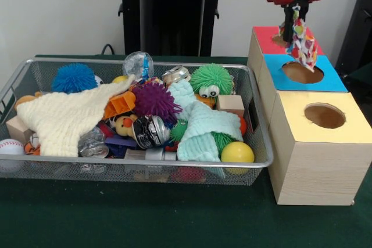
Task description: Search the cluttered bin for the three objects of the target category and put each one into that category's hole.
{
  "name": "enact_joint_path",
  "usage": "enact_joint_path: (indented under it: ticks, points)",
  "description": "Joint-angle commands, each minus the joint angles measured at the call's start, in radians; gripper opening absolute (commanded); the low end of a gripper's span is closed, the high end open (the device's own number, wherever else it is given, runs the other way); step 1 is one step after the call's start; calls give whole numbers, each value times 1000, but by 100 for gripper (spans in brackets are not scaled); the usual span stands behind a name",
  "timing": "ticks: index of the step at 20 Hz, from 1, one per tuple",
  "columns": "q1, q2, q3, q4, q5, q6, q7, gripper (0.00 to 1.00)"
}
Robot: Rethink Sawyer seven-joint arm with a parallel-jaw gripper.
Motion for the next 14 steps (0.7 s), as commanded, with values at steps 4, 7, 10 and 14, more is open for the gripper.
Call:
enact_joint_path:
  ticks: [4,7,10,14]
  points:
    - [63,123,-152,-71,52,-120,284,0]
    - [65,125,-156,-72,66,-142,262,0]
    - [71,126,-165,-77,83,-158,252,0]
    - [97,96,-191,-106,119,-92,245,0]
